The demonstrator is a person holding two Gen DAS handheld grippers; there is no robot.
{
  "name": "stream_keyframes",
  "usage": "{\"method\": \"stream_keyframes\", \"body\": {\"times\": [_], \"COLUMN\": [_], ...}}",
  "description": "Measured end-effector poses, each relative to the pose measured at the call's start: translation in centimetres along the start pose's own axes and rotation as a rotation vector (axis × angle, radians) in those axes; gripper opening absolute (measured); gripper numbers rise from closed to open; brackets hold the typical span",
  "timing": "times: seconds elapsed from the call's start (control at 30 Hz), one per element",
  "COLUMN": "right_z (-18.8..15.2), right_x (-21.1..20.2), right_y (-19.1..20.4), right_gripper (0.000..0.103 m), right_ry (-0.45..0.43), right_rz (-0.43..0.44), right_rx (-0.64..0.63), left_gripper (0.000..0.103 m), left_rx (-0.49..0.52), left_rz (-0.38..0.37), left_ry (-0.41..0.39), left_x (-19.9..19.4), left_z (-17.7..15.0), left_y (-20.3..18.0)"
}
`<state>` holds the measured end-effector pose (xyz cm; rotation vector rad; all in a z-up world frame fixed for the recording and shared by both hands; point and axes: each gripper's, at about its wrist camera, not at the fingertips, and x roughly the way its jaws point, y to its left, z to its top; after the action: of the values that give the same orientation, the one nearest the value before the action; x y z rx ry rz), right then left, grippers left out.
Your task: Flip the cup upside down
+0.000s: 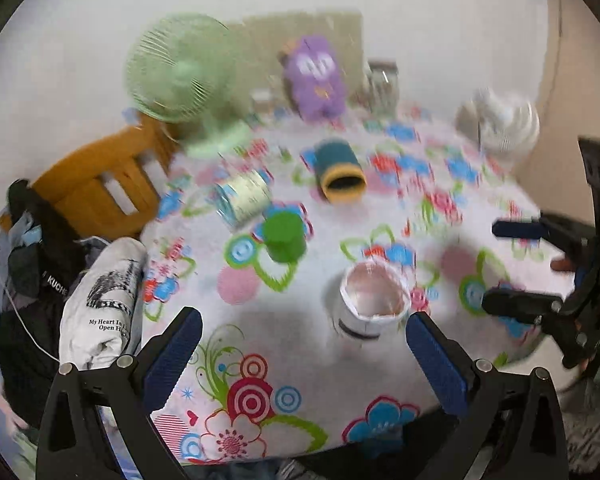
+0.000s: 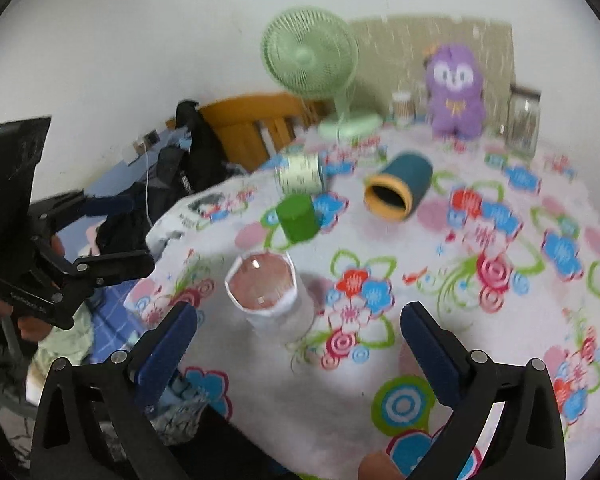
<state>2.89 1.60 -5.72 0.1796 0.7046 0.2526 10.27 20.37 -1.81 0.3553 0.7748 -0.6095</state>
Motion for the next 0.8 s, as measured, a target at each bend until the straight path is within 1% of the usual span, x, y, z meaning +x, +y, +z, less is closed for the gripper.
{"method": "stream_keyframes", "body": {"times": [0.07,0.1,0.2,0.33,0.5,0.63,0.8], "right_z": [0.0,0.0,-0.1,-0.5,-0.9,-0.9,-0.9], "right_x": [-0.6,-0.9,-1.6,-2.2,-2.7,-3.2,-3.2], "right_y": [0.8,1.2,2.5,3.8,4.0,4.1,4.1], "right_gripper": [0.102,0.102,0.102,0.102,0.102,0.102,0.102], "right_ry": [-0.036,-0.048,-0.079,-0.098,-0.109,-0.120,-0.121], "right_rz": [-0.007,-0.006,-0.016,-0.052,-0.061,-0.061,-0.060], "right_rx": [-0.014,-0.019,-0.038,-0.069,-0.052,-0.033,-0.034], "left_gripper": [0.103,0.103,0.103,0.103,0.103,0.103,0.103], "left_rx": [-0.049,-0.084,-0.148,-0.197,-0.255,-0.275,-0.284], "left_rz": [0.001,0.002,0.015,0.043,0.043,0.034,0.024], "left_ry": [-0.063,-0.106,-0.187,-0.242,-0.264,-0.260,-0.251], "left_x": [-1.0,-1.7,-2.7,-3.4,-3.8,-3.8,-3.7], "left_z": [-0.6,-1.1,-2.0,-3.2,-4.0,-4.9,-5.2], "left_y": [0.2,0.3,0.3,0.1,0.5,0.5,0.5]}}
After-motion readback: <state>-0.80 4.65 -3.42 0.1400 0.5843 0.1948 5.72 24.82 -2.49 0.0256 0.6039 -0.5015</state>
